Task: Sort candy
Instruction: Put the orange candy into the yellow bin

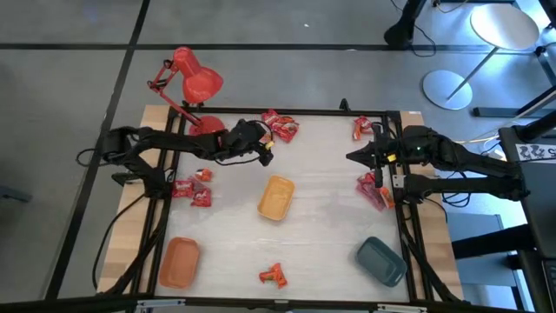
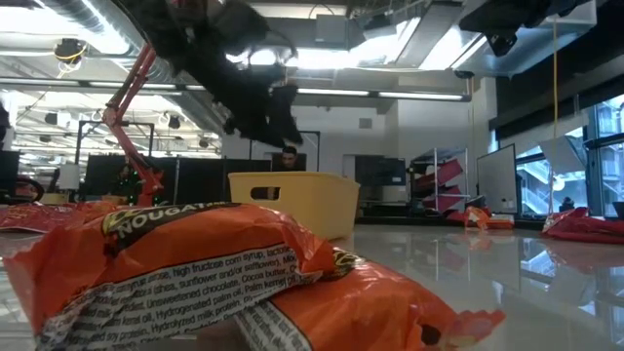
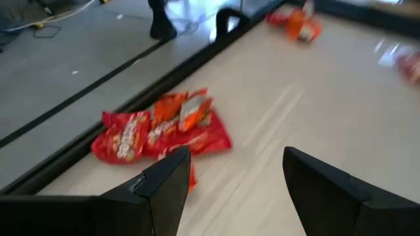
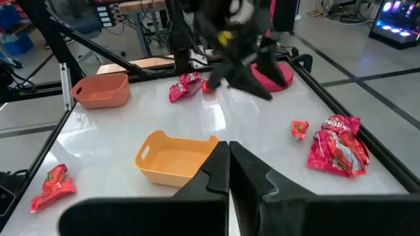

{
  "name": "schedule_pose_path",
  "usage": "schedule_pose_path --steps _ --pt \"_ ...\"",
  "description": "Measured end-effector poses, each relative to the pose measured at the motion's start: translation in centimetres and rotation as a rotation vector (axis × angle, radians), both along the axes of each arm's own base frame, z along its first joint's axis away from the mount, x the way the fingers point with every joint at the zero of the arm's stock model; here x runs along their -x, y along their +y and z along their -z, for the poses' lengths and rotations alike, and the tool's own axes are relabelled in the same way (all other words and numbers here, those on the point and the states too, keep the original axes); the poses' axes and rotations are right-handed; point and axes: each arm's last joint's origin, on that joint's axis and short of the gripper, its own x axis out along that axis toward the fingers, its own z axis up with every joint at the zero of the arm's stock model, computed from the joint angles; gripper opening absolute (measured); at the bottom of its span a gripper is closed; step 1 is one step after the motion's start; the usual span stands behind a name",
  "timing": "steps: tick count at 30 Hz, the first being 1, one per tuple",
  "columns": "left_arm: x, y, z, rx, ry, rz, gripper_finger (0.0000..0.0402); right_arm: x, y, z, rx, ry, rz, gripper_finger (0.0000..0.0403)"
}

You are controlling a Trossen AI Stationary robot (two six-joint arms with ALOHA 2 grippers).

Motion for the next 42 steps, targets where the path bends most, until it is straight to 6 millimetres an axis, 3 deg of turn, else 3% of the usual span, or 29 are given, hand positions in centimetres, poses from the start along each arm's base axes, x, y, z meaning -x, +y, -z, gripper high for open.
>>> schedule_pose_path --steps 4,14,20,25,34,42 --pt "-0.2 1.7 0.6 0.037 -0.001 -0.072 0.0233 0.0 0.0 0.1 -0.002 0.013 0.0 0.0005" --pt "-0.7 2.8 -2.2 0.067 0.116 -0.077 0.0233 0.1 0.0 0.2 -0.045 0.02 0.014 0.0005" --pt "-0.8 4.2 -3.6 0.15 0.083 -0.004 0.0233 0.1 0.0 0.2 -0.043 0.02 0.014 0.0005" --pt "-0.5 4.9 -3.4 0.146 0.103 -0.007 0.0239 0.1 0.0 0.3 -0.03 0.026 0.01 0.0005" --pt "-0.7 5.4 -2.5 0.164 0.146 0.107 0.0294 0.1 0.0 0.3 -0.03 0.036 0.011 0.0005" --pt "-0.6 6.2 -1.0 0.116 0.276 0.179 0.0293 0.1 0.0 0.3 -0.023 0.034 0.028 0.0005"
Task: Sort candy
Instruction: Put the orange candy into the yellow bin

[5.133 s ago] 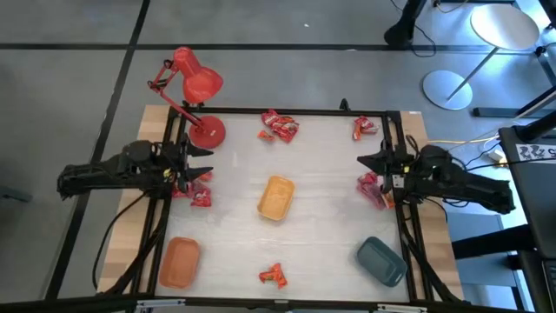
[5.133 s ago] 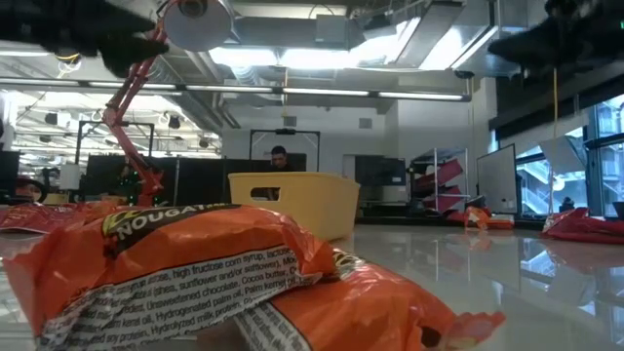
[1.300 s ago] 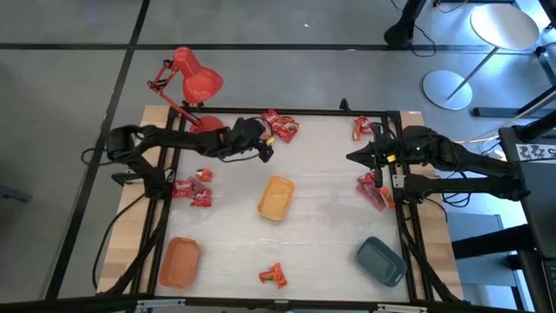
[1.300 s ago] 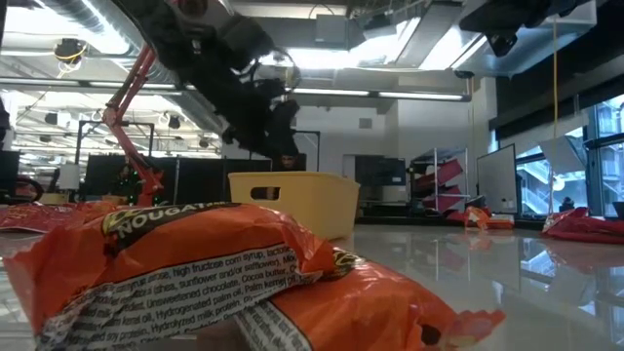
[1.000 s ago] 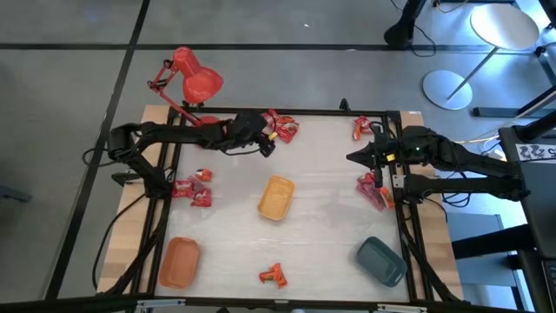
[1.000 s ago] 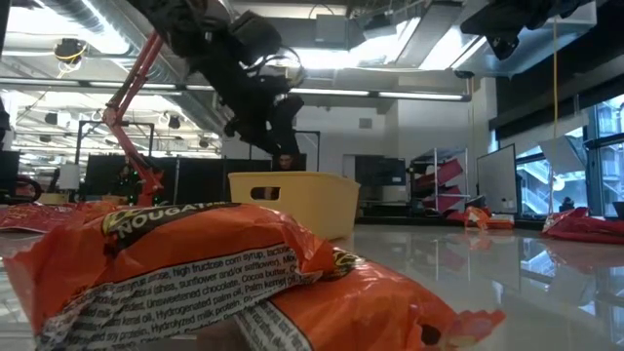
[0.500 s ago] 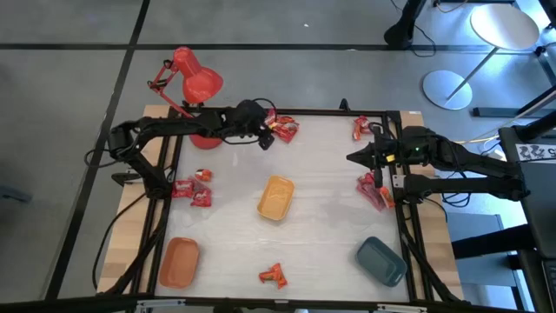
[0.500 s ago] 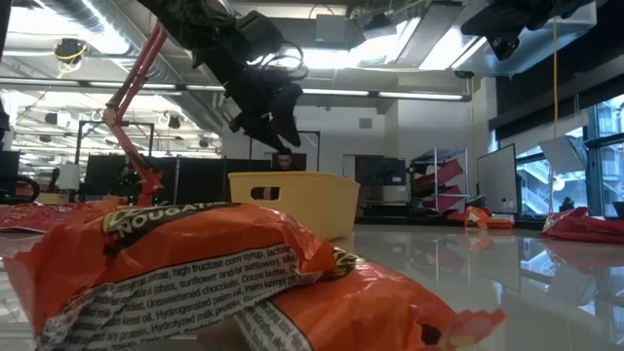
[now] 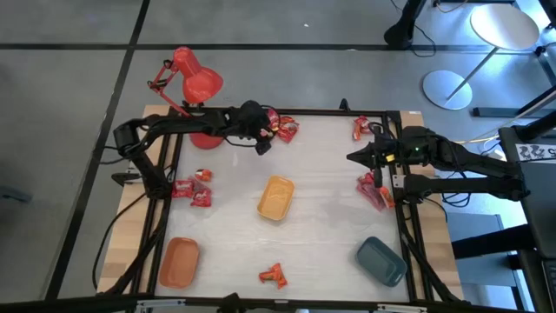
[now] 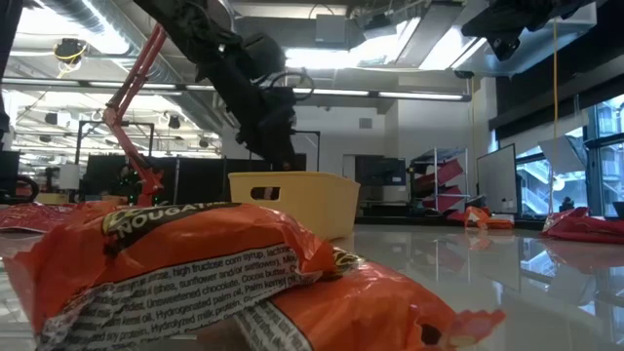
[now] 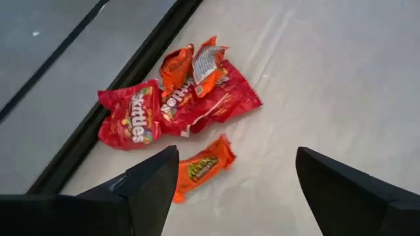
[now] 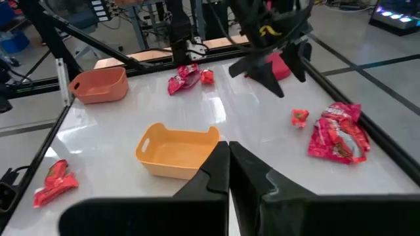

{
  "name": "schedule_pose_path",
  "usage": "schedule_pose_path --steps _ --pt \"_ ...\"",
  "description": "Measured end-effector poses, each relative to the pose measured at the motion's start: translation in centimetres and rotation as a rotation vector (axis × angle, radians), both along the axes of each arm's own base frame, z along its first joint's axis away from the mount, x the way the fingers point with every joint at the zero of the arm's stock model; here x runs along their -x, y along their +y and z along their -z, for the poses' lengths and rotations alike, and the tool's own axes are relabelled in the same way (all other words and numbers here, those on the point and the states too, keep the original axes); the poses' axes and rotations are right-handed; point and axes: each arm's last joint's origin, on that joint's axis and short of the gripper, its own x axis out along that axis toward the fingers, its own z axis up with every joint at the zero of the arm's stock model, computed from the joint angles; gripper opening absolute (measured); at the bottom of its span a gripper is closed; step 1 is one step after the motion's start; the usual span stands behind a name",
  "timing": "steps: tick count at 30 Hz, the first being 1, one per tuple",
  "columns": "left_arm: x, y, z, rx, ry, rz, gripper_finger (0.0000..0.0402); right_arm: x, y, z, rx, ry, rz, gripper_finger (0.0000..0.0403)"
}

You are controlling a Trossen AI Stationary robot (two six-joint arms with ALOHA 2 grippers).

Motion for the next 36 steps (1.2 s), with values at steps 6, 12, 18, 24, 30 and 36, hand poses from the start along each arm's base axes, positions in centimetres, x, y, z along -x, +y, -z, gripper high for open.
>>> schedule_pose_path --steps 6,12,18,24,30,36 --pt "0.3 1.3 1.1 0.063 -0.002 0.118 0.0292 0.0 -0.1 0.0 0.008 0.002 0.023 0.0005" --pt "1.0 3.0 2.0 0.105 -0.004 0.146 0.0291 0.0 -0.1 0.0 0.007 0.002 0.023 0.0005" --pt "0.8 3.5 3.4 0.093 0.043 0.176 0.0291 0.0 -0.1 0.1 0.013 0.007 0.02 0.0005" --pt "0.0 3.2 5.1 0.041 0.118 0.294 0.0291 0.0 -0.1 0.1 0.014 0.013 0.019 0.0005" --pt "-0.2 3.7 5.3 -0.048 0.144 0.234 0.0291 0.1 -0.1 0.5 0.01 0.039 0.019 0.0005" --pt "-0.3 3.9 5.8 -0.064 0.165 0.24 0.0291 -0.1 -0.1 1.9 0.002 0.081 0.019 0.0005"
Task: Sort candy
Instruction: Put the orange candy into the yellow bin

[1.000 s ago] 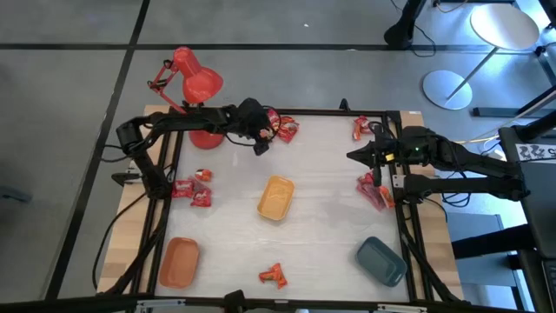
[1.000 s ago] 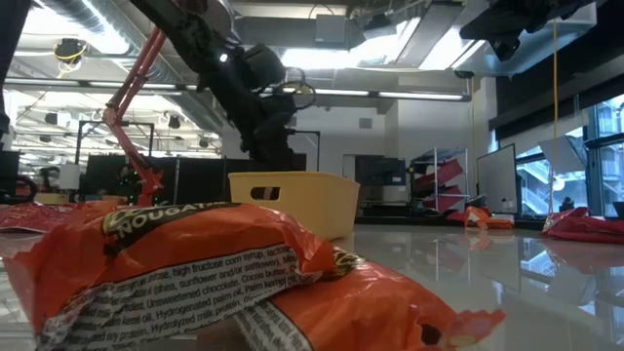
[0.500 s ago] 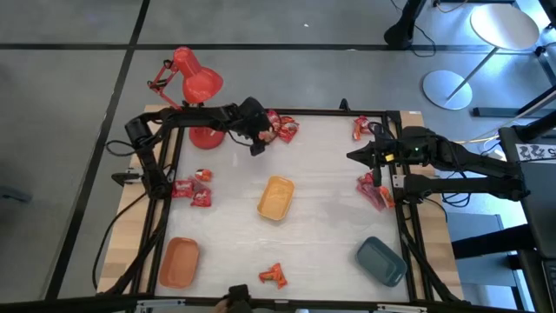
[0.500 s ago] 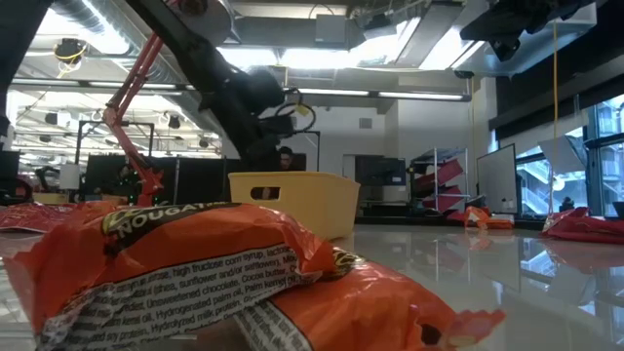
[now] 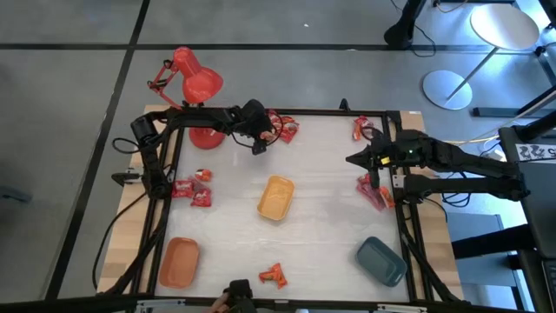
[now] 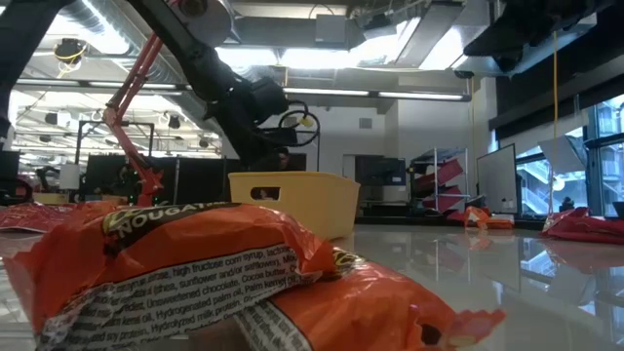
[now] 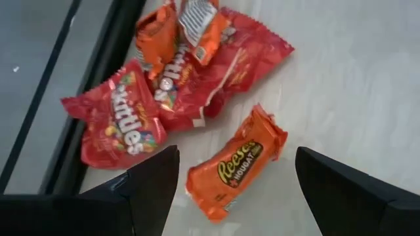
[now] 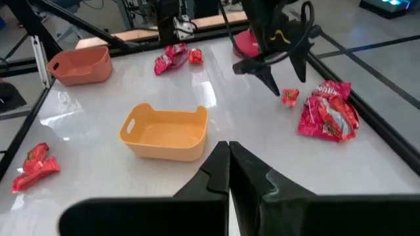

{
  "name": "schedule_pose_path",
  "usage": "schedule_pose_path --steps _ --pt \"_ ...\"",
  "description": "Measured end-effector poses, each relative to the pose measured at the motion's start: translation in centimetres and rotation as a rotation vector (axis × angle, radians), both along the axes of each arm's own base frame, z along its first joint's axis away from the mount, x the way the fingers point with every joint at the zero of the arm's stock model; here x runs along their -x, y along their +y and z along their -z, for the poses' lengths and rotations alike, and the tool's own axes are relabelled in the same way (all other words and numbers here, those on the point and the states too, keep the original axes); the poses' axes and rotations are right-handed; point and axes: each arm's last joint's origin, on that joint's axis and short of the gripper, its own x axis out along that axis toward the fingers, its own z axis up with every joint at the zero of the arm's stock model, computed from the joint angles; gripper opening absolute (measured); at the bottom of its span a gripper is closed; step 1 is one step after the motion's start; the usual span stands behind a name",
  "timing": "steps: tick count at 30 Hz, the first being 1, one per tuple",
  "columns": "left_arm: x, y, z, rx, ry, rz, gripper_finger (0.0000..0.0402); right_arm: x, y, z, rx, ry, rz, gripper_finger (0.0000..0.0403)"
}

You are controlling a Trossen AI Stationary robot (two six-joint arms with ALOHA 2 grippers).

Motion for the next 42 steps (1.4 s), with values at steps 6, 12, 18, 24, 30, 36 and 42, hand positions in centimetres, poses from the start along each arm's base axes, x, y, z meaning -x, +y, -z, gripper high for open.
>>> schedule_pose_path --steps 6,12,18,24,30,36,42 --pt "-0.2 0.2 2.1 0.03 0.046 -0.003 0.0291 -0.3 -0.1 1.0 -0.001 0.005 0.0 0.0005" --pt "-0.6 0.5 2.9 0.017 0.026 -0.008 0.0277 -0.3 -0.1 1.0 -0.006 0.005 0.0 0.0005" --pt "-0.7 0.6 3.1 0.03 0.019 -0.029 0.0215 -0.3 0.0 1.1 -0.016 0.005 -0.015 0.0005" --pt "-0.6 0.6 2.8 -0.015 0.044 -0.071 0.0126 -0.3 0.0 1.0 -0.015 -0.001 -0.015 0.0005" --pt "-1.0 -0.1 2.7 -0.057 0.068 -0.083 0.0073 -0.4 0.0 0.9 -0.032 -0.019 -0.007 0.0005" --pt "-1.2 -1.5 1.9 -0.076 0.097 -0.066 0.007 -0.4 0.0 0.8 -0.032 -0.027 -0.006 0.0005" --pt "-1.0 -3.4 -0.9 -0.084 0.092 -0.049 0.007 -0.5 0.0 0.6 -0.032 -0.045 -0.014 0.0005"
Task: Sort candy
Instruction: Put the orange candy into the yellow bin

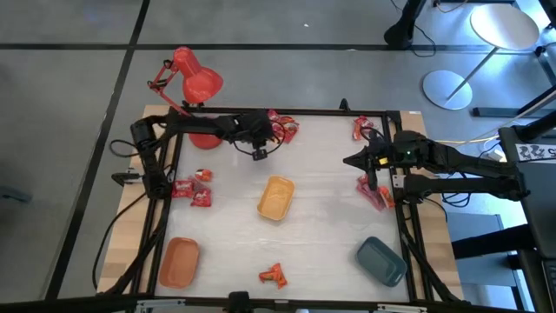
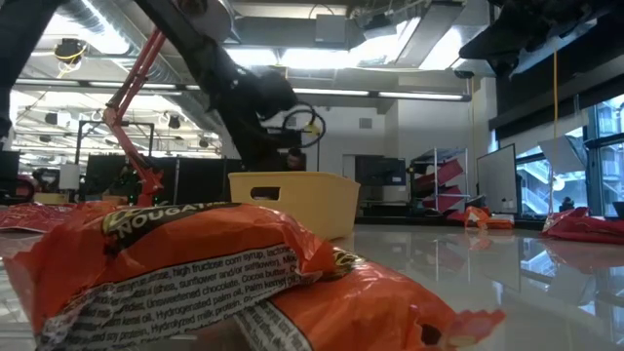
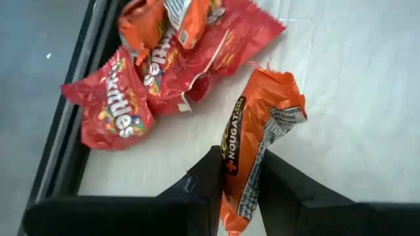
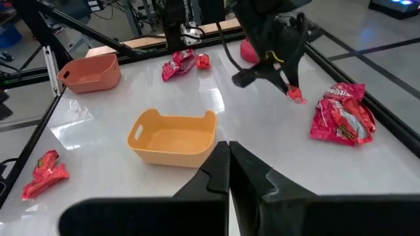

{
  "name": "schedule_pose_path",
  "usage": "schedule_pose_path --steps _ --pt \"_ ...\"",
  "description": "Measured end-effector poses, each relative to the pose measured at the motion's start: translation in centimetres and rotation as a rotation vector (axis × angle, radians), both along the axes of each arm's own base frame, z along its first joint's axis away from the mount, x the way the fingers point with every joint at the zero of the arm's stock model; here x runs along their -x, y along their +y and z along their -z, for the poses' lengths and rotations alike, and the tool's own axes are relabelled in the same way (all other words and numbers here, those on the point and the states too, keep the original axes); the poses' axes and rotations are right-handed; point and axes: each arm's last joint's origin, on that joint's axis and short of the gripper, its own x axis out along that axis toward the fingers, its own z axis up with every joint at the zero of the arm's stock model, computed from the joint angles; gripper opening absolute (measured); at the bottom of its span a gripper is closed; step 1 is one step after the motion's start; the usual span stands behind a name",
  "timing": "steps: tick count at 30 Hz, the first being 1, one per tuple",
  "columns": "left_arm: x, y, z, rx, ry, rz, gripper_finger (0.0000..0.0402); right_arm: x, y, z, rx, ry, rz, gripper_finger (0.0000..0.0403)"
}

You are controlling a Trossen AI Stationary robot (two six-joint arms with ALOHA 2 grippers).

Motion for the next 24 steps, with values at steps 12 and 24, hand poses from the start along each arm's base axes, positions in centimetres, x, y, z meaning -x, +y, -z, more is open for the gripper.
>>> schedule_pose_path --steps 12,24 --pt "0.6 -7.5 -5.6 -0.009 -0.024 0.066 0.0069 0.0 0.0 0.0 -0.027 -0.002 0.011 0.0005" --pt "0.8 -16.5 -7.4 0.104 -0.096 0.176 0.0069 0.0 0.0 0.0 -0.024 -0.004 0.011 0.0005"
